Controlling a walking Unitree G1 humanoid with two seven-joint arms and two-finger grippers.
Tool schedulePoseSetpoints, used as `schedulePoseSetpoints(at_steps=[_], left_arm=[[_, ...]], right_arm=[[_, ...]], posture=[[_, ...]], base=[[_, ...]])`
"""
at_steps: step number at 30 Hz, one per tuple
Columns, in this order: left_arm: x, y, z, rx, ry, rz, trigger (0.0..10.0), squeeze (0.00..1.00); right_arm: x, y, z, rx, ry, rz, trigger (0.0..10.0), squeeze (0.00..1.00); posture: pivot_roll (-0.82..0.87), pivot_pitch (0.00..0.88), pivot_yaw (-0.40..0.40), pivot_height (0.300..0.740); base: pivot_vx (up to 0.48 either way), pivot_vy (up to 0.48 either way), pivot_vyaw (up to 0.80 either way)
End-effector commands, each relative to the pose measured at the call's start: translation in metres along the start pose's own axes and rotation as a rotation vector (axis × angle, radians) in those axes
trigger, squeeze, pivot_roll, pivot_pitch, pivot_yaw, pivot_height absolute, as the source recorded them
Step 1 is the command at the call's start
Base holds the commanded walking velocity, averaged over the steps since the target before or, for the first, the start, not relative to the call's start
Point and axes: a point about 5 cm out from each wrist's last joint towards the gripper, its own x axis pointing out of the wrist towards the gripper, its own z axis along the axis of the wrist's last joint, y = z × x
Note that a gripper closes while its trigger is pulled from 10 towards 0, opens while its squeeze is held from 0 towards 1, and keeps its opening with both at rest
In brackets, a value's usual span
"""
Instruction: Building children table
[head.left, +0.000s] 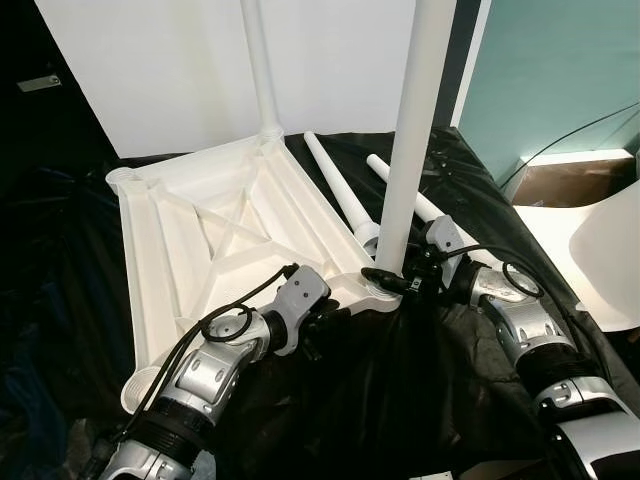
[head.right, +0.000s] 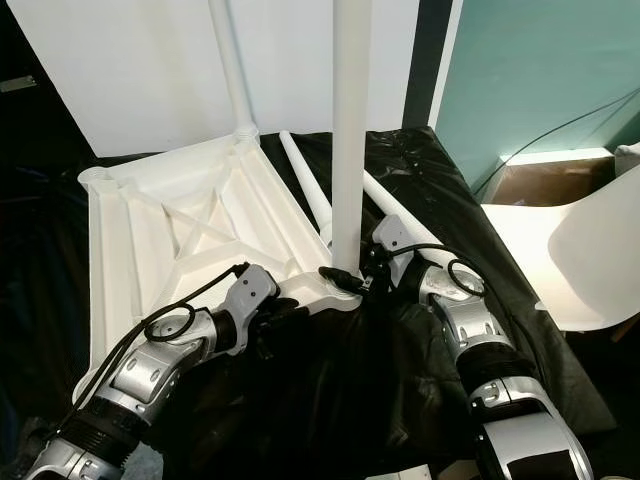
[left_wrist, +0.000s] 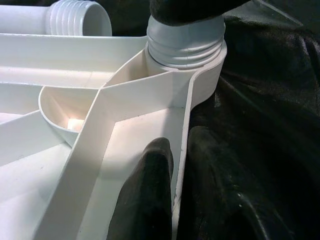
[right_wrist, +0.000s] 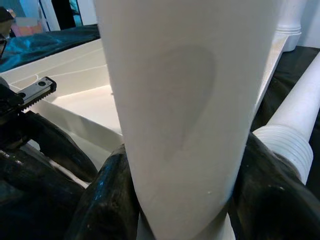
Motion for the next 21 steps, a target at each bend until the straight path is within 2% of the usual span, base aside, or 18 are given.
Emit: schedulePoseSetpoints(at_steps=[1,2,3,5,7,14,15,16,17,18,19,20,21], left_arm=[[-0.001,-0.009,-0.023,-0.059,0.081,-0.056,10.0,0.0],[-0.001,-0.01,-0.023,-0.059,0.082,-0.055,10.0,0.0],[-0.001,-0.01,-0.023,-0.059,0.082,-0.055,10.0,0.0],[-0.002,-0.009,-0.022,-0.061,0.08,-0.049,10.0,0.0],[-0.003,-0.008,-0.022,-0.062,0.079,-0.042,10.0,0.0],[-0.003,-0.01,-0.024,-0.061,0.085,-0.045,10.0,0.0],[-0.003,-0.01,-0.024,-0.062,0.086,-0.047,10.0,0.0],[-0.003,-0.01,-0.024,-0.062,0.086,-0.047,10.0,0.0],[-0.002,-0.011,-0.024,-0.062,0.085,-0.049,10.0,0.0],[-0.002,-0.011,-0.024,-0.062,0.084,-0.051,10.0,0.0],[-0.001,-0.011,-0.023,-0.062,0.084,-0.052,10.0,0.0],[-0.002,-0.01,-0.023,-0.063,0.083,-0.048,10.0,0.0],[-0.002,-0.01,-0.023,-0.063,0.083,-0.048,10.0,0.0]], right_arm=[[-0.001,0.014,-0.017,0.068,0.029,-0.014,0.0,0.0],[0.002,0.02,-0.019,0.096,-0.011,-0.11,0.0,0.0],[0.002,0.02,-0.019,0.096,-0.011,-0.11,0.0,0.0],[0.003,0.031,-0.024,0.137,-0.07,-0.358,0.0,0.0],[0.0,0.039,-0.028,0.163,-0.088,-0.521,0.0,0.0],[0.0,0.043,-0.03,0.195,-0.09,-0.68,0.0,0.0],[0.003,0.042,-0.028,0.193,-0.089,-0.681,5.0,0.0],[0.003,0.042,-0.028,0.193,-0.089,-0.681,5.0,0.0],[0.005,0.042,-0.026,0.189,-0.091,-0.658,10.0,0.0],[0.007,0.043,-0.024,0.183,-0.099,-0.619,10.0,0.0],[0.007,0.045,-0.022,0.179,-0.106,-0.592,10.0,1.0],[0.008,0.047,-0.017,0.186,-0.142,-0.486,10.0,1.0],[0.008,0.047,-0.017,0.186,-0.142,-0.486,10.0,1.0]], posture=[[0.05,0.0,0.018,0.74],[0.06,0.0,0.017,0.74],[0.06,0.0,0.017,0.74],[0.07,0.0,0.014,0.74],[0.07,0.0,0.012,0.74],[0.07,0.0,0.012,0.74],[0.07,0.0,0.013,0.74],[0.07,0.0,0.013,0.74],[0.07,0.0,0.013,0.74],[0.07,0.0,0.011,0.74],[0.07,0.0,0.011,0.74],[0.07,0.0,0.01,0.74],[0.07,0.0,0.01,0.74]], base=[[0.0,0.0,0.0],[0.0,0.0,0.0],[0.0,0.0,0.0],[0.0,0.0,0.0],[0.0,0.0,0.0],[0.0,0.0,0.0],[0.0,0.0,0.0],[0.0,0.0,0.0],[0.0,0.0,0.0],[0.0,0.0,0.0],[0.0,0.0,0.0],[0.0,0.0,0.0],[0.0,0.0,0.0]])
